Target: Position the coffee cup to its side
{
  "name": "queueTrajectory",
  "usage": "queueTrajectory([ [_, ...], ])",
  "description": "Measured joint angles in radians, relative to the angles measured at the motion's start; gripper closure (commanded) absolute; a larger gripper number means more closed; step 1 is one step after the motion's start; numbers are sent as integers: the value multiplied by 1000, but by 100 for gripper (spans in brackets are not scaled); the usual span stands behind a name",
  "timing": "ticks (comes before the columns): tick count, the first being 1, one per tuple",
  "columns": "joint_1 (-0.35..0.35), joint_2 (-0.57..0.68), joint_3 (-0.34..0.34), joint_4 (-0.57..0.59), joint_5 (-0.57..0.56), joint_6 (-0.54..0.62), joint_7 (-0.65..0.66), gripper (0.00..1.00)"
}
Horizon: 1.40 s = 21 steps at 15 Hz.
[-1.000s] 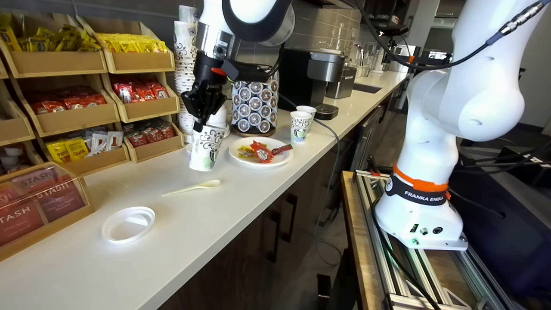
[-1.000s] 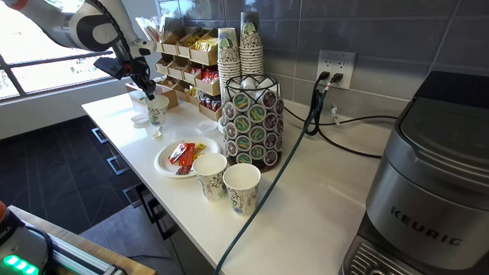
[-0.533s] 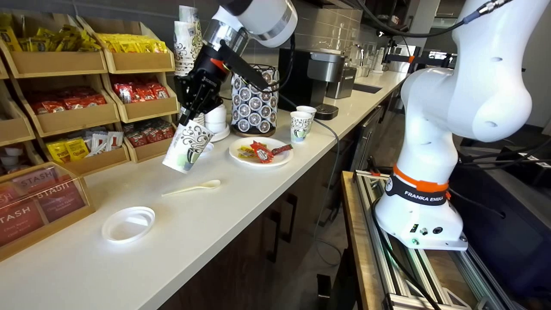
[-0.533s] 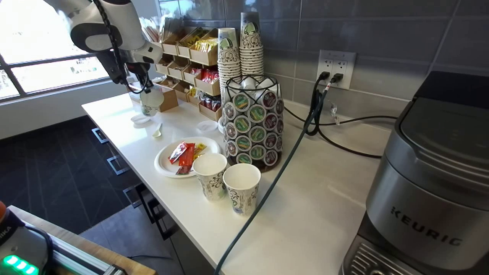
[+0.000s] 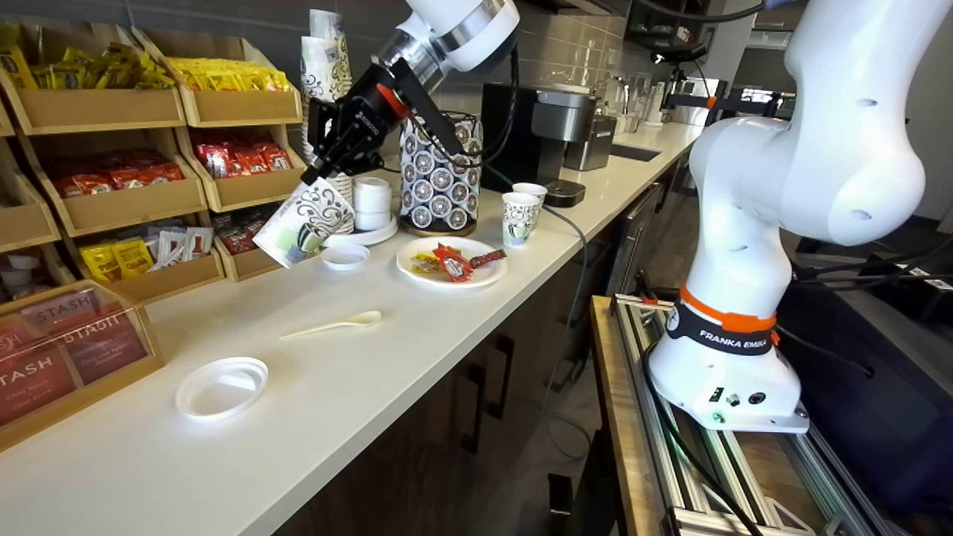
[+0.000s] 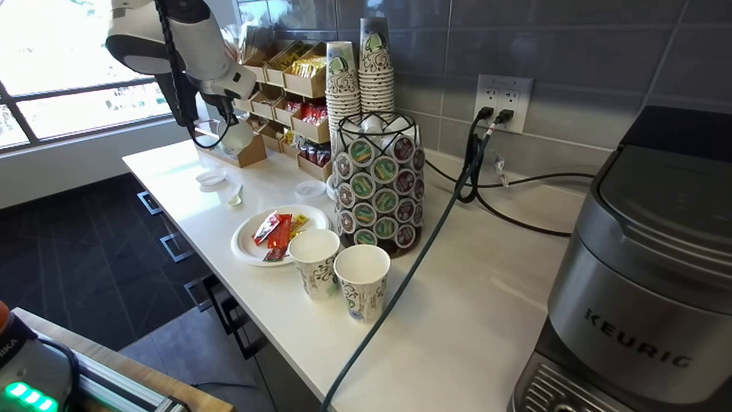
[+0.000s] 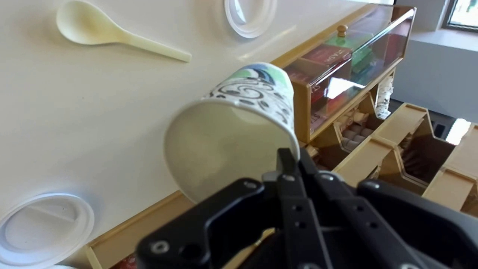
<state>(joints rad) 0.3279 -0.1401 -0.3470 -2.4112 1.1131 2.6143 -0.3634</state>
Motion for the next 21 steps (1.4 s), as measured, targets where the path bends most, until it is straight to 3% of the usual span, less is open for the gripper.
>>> queueTrajectory([
  [5, 5, 15, 0, 4, 32, -1, -34, 99],
  [13, -11, 223, -18, 81, 525, -9, -395, 99],
  [18, -36, 357, -19, 146, 656, -38, -502, 99],
  [19, -40, 376, -19, 159, 662, -44, -508, 90],
  [20, -64, 390, 3, 170, 662, -44, -512, 69],
  [21, -103, 399, 40, 183, 662, -44, -515, 65],
])
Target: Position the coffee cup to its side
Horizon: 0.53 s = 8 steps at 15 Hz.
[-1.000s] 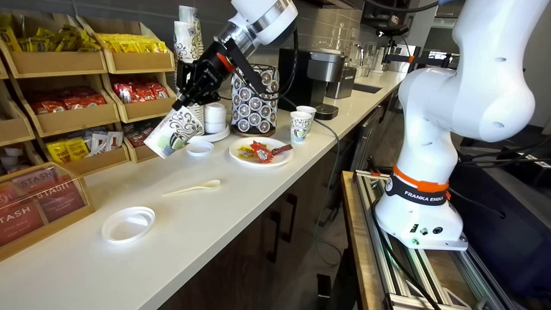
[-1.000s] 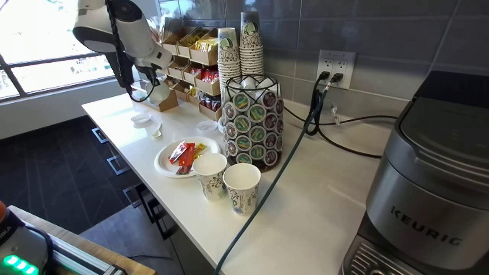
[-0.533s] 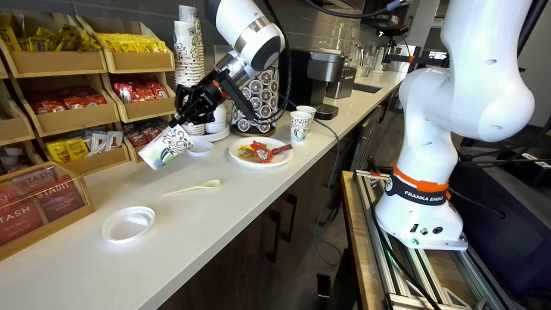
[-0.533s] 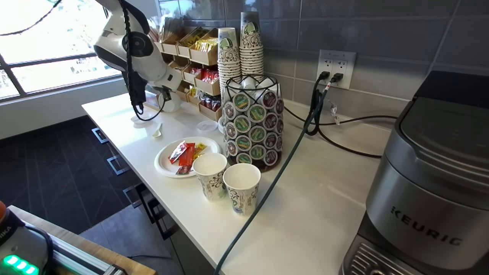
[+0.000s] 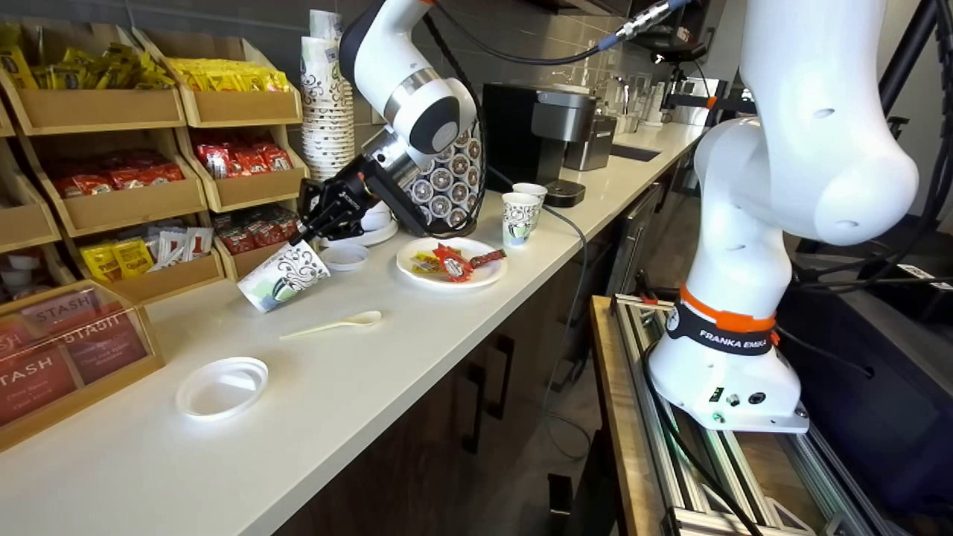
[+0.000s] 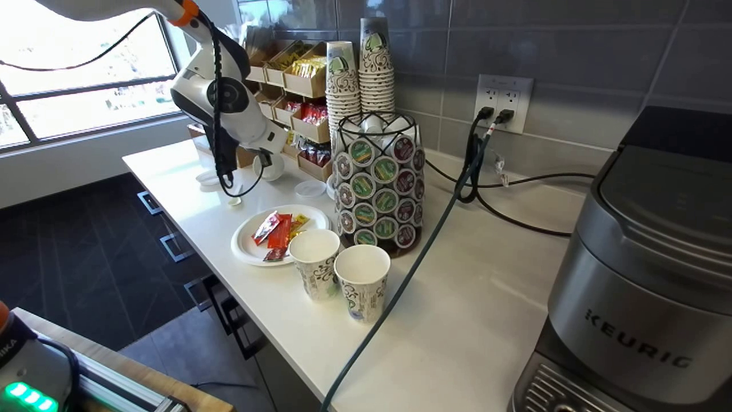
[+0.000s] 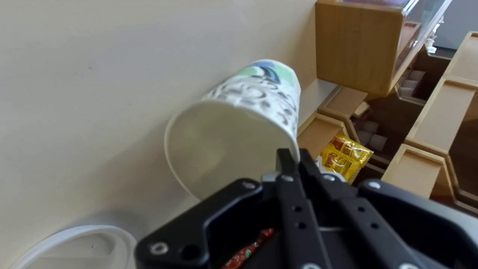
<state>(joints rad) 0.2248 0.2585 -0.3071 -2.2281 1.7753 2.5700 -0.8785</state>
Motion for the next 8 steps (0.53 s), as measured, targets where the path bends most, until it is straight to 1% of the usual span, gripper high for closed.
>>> queueTrajectory([
  [1, -35, 6, 32, 10, -2, 0, -3, 65],
  [2, -63, 10, 57, 18, -4, 0, -5, 60],
  [5, -118, 6, 101, 33, -22, 0, -15, 38],
  [6, -128, -2, 108, 36, -39, 3, -20, 29],
  [8, -146, -30, 119, 40, -91, 32, -27, 16],
])
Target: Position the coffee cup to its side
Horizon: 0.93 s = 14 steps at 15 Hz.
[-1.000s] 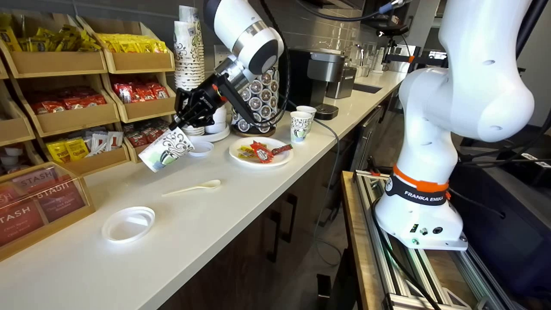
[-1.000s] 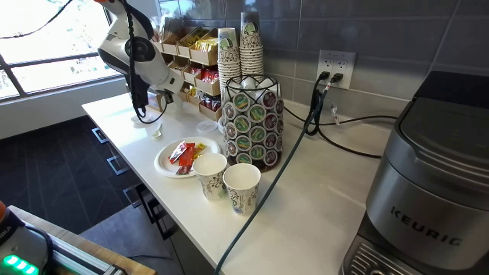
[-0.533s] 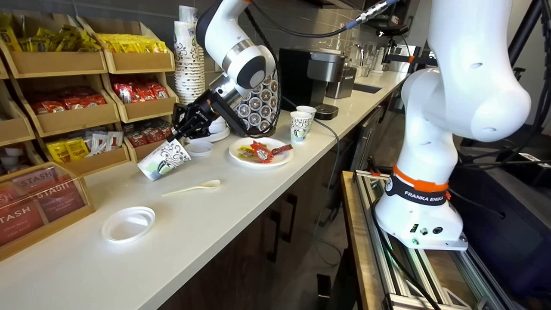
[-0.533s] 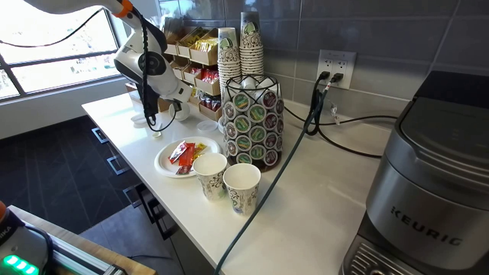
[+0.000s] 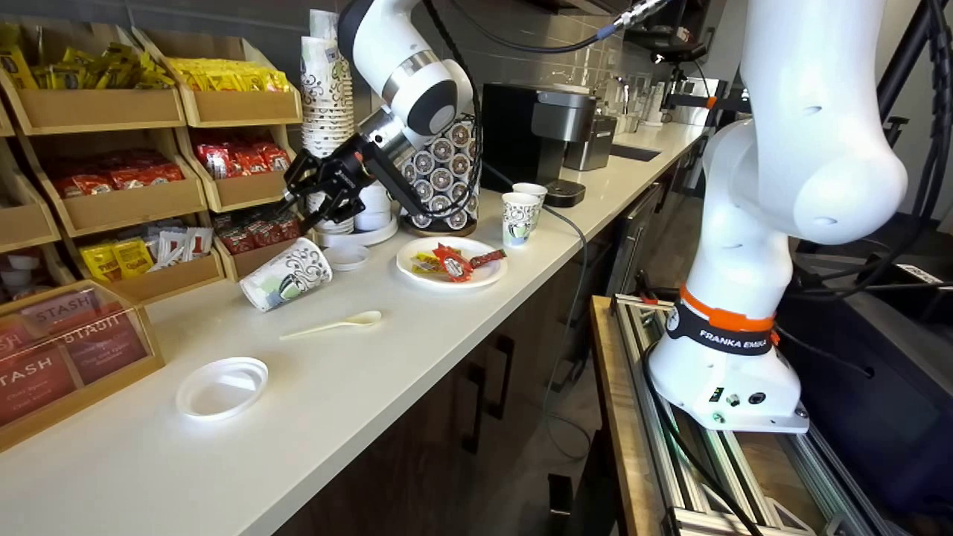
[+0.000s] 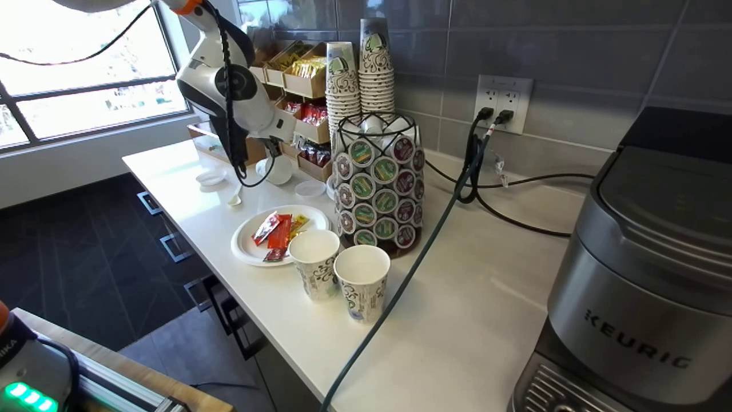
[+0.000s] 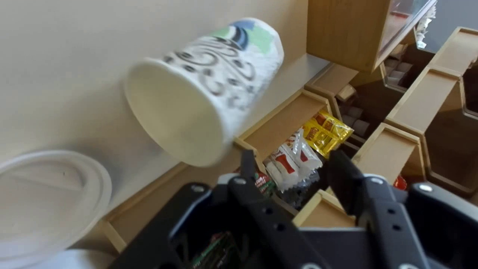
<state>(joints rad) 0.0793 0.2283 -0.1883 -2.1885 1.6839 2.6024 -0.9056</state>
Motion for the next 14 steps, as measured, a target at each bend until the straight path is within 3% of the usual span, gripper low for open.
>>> queueTrajectory([
  [2, 3, -35, -2, -1, -58, 83, 0, 1],
  [7, 50, -115, 7, -66, -178, 435, 13, 0],
  [9, 61, -144, 23, -149, -285, 552, 88, 0],
  [14, 3, -218, 76, -431, -650, 573, 318, 0],
])
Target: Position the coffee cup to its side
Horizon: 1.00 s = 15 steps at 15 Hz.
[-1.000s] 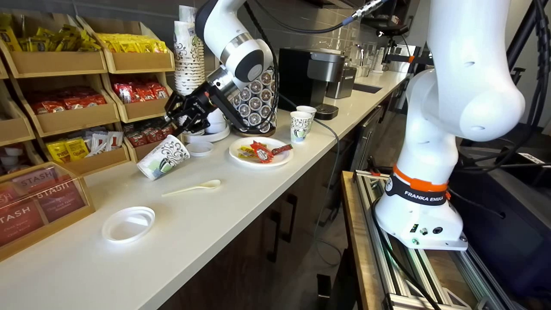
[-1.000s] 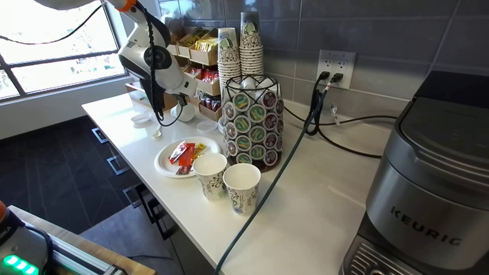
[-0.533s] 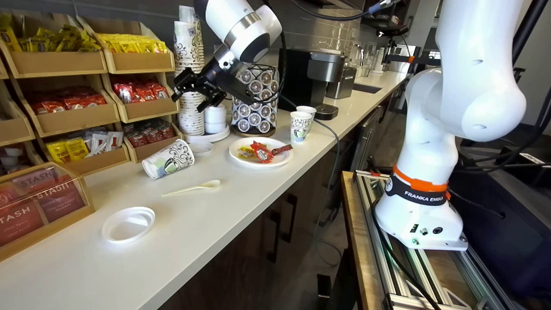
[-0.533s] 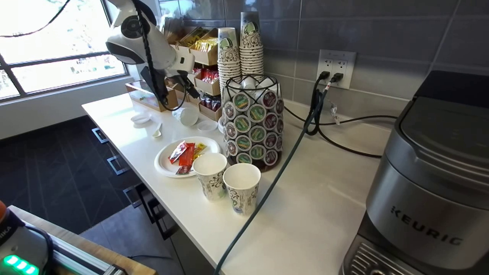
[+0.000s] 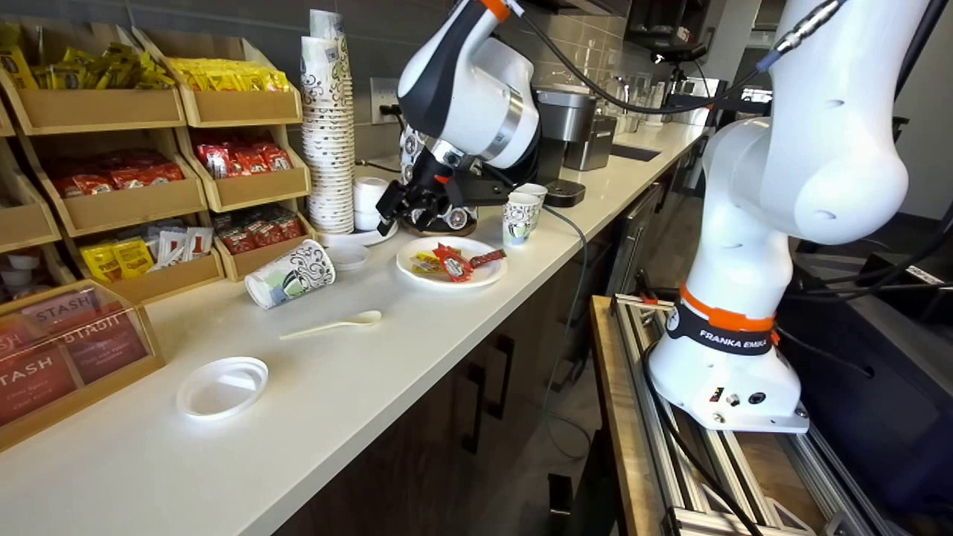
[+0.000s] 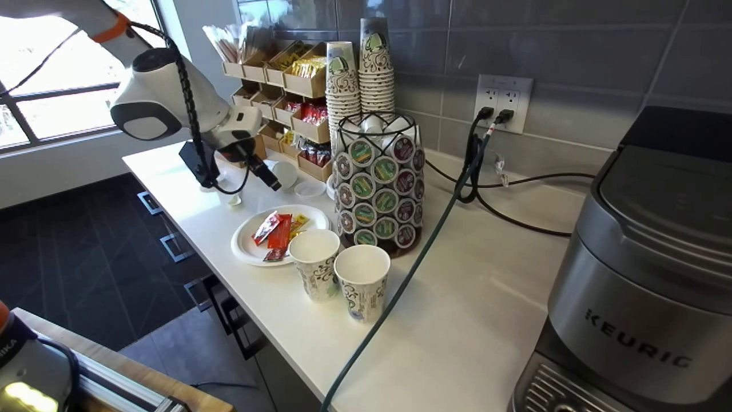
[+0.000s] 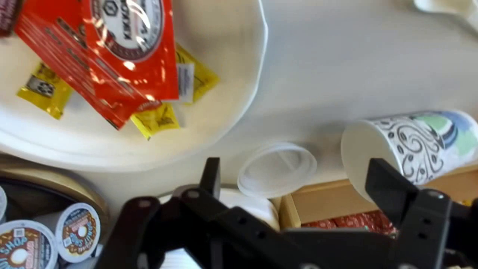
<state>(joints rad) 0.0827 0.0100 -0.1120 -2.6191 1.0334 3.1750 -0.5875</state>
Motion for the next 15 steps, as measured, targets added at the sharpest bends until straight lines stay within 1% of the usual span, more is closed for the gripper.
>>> queueTrajectory([
  [2, -11, -48, -10, -43, -110, -35, 57, 0],
  [5, -51, -134, -11, -53, -289, -144, 160, 0],
  [7, -110, -201, 7, -50, -448, -239, 282, 0],
  [9, -198, -279, 46, -39, -613, -363, 410, 0],
  [11, -244, -373, 48, -13, -742, -488, 518, 0],
  [12, -255, -423, 42, 6, -775, -558, 546, 0],
  [13, -257, -474, 27, 29, -781, -630, 553, 0],
  [14, -256, -519, 13, 51, -781, -686, 553, 0],
  [15, -256, -552, 3, 60, -781, -717, 553, 0],
])
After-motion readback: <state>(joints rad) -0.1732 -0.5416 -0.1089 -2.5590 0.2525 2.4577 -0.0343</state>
